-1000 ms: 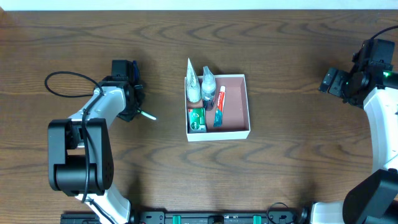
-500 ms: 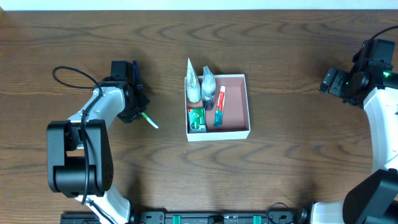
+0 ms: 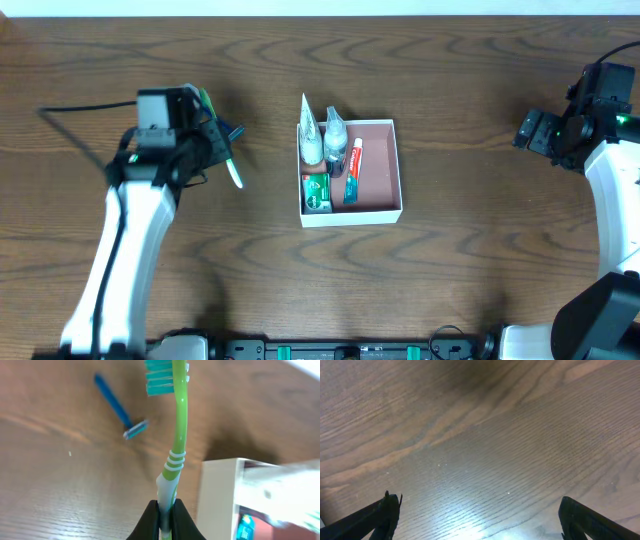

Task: Pack container
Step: 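Lift the toothbrush upright and carry it toward the box, then lower the toothbrush upright into the box beside the toothpaste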

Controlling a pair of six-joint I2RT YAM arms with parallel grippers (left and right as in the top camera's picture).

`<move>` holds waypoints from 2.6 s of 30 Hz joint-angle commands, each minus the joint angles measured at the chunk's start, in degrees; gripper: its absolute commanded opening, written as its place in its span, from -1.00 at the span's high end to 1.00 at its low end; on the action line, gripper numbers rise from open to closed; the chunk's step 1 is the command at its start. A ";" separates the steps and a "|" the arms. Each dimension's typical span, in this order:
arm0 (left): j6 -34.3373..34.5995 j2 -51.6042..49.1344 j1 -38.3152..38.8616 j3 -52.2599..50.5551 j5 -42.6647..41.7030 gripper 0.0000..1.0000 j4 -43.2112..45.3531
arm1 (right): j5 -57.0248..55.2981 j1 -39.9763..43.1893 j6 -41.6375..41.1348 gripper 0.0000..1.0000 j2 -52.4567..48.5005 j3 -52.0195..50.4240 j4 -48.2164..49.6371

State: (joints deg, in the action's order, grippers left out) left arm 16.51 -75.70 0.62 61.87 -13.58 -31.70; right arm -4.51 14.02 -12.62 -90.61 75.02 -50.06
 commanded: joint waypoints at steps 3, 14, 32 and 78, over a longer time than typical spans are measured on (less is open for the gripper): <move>-4.46 8.63 5.11 1.01 -0.59 0.88 -0.55 | -0.17 0.26 -0.61 -0.99 -0.44 -0.04 -0.04; -3.04 8.76 28.24 1.01 3.02 0.88 10.95 | -0.17 0.26 -0.63 -0.98 -0.44 -0.04 -0.04; -0.76 -13.16 47.23 1.01 29.86 0.88 23.63 | -0.17 0.26 -0.61 -0.98 -0.44 -0.04 -0.04; 12.94 -22.99 47.36 0.46 35.71 0.90 24.55 | -0.17 0.26 -0.63 -0.98 -0.44 -0.04 -0.04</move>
State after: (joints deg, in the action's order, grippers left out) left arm 28.73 -98.26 47.86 61.93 20.99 -7.14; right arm -4.51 14.02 -12.62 -90.61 75.02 -50.06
